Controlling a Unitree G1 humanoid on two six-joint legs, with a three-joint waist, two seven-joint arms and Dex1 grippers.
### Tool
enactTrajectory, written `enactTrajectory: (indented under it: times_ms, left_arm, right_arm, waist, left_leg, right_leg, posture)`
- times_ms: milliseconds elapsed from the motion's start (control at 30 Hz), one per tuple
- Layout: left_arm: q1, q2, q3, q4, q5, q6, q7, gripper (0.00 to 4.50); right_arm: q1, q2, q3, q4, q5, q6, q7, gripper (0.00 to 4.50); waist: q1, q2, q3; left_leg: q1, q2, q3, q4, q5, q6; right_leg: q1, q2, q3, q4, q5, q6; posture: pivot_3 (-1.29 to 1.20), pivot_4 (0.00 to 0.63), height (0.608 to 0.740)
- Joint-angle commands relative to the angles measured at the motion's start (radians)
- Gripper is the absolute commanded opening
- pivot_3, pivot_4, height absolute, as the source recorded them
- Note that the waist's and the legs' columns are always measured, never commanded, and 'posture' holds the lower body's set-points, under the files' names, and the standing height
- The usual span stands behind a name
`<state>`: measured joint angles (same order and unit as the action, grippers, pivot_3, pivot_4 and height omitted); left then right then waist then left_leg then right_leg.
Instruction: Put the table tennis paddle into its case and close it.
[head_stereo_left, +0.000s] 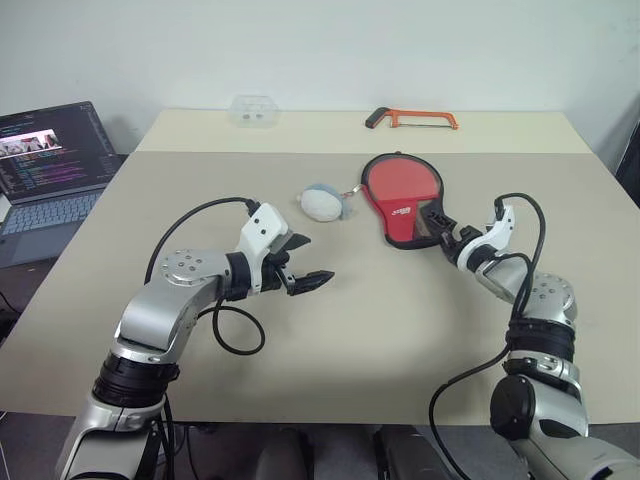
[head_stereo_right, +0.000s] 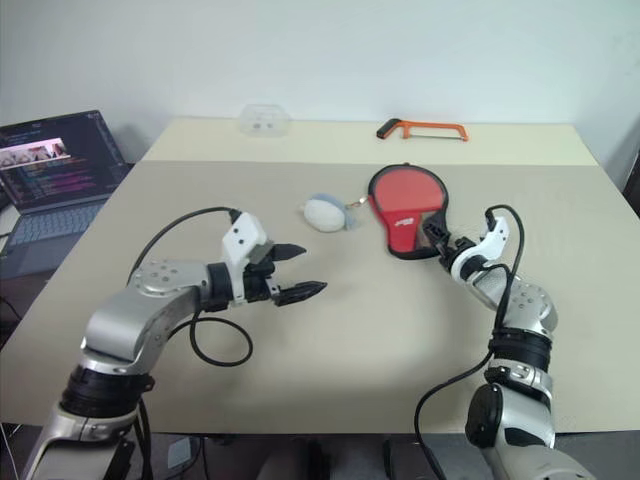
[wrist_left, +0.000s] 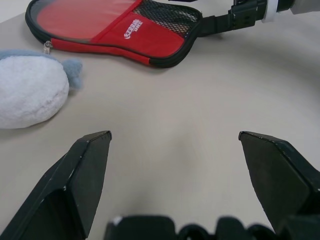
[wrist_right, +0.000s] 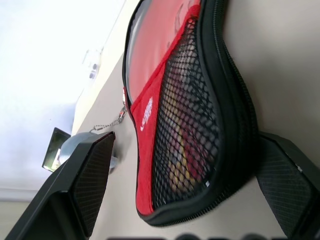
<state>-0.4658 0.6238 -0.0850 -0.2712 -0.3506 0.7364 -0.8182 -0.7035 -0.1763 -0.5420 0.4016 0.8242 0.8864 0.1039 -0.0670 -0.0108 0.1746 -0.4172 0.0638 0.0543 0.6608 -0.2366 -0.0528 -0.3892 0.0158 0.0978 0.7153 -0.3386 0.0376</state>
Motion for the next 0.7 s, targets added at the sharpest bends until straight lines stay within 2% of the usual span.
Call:
enactTrajectory:
  times_ms: [33, 100, 133, 200, 400, 533, 700]
  left_arm:
    - [-0.003, 0.012, 0.007, -0.052, -0.005, 0.000, 0.007, 4.45]
    - [-0.004, 0.013, 0.007, -0.054, -0.005, 0.000, 0.010, 4.45]
    - [-0.005, 0.013, 0.008, -0.055, -0.005, 0.001, 0.010, 4.50]
    - [-0.005, 0.016, 0.009, -0.056, -0.004, 0.000, 0.010, 4.50]
    - [-0.011, 0.014, 0.006, -0.050, -0.001, -0.004, 0.012, 4.50]
    - [-0.017, 0.011, 0.004, -0.044, 0.002, -0.008, 0.014, 4.50]
    - [-0.023, 0.010, -0.002, -0.034, 0.006, -0.012, 0.014, 4.50]
  right_arm:
    - [-0.036, 0.012, 0.022, 0.039, -0.015, -0.036, 0.015, 4.50]
    - [-0.041, 0.014, 0.022, 0.057, -0.024, -0.047, 0.012, 4.50]
    - [-0.042, 0.014, 0.023, 0.065, -0.027, -0.052, 0.010, 4.09]
    - [-0.044, 0.013, 0.024, 0.077, -0.032, -0.062, 0.005, 3.58]
    - [-0.046, 0.012, 0.030, 0.098, -0.045, -0.075, 0.002, 1.38]
    - [-0.045, 0.014, 0.038, 0.098, -0.048, -0.075, 0.000, 0.13]
    - [-0.034, 0.007, 0.048, 0.056, -0.033, -0.002, -0.013, 0.03]
  waist:
    - [-0.004, 0.000, 0.000]
    - [-0.008, -0.001, 0.000]
    - [-0.009, -0.001, 0.000]
    - [-0.013, -0.001, 0.000]
    - [-0.017, -0.001, -0.001]
    - [-0.018, -0.009, -0.005]
    - [-0.017, -0.010, -0.006]
  left_leg:
    - [0.000, 0.000, 0.000, 0.000, 0.000, 0.000]
    - [0.000, 0.000, 0.000, 0.000, 0.000, 0.000]
    - [0.000, 0.000, 0.000, 0.000, 0.000, 0.000]
    - [0.000, 0.000, 0.000, 0.000, 0.000, 0.000]
    - [0.000, 0.000, 0.000, -0.001, 0.000, 0.000]
    - [0.002, 0.000, -0.001, 0.000, 0.000, 0.000]
    - [0.002, 0.000, -0.001, 0.000, 0.000, 0.000]
  right_leg:
    - [0.000, 0.000, 0.000, 0.000, 0.000, 0.000]
    - [0.000, 0.000, 0.000, 0.000, 0.000, 0.000]
    - [0.000, 0.000, 0.000, 0.000, 0.000, 0.000]
    - [0.000, 0.000, 0.000, 0.000, 0.000, 0.000]
    - [0.000, 0.000, 0.000, -0.001, 0.000, 0.000]
    - [0.002, 0.000, 0.000, -0.001, 0.000, 0.000]
    - [0.003, 0.000, 0.000, -0.001, 0.000, 0.000]
  posture:
    - [0.00, 0.150, 0.740]
    - [0.00, 0.150, 0.740]
    - [0.00, 0.150, 0.740]
    - [0.00, 0.150, 0.740]
    - [0.00, 0.150, 0.740]
    - [0.00, 0.150, 0.740]
    - [0.00, 0.150, 0.740]
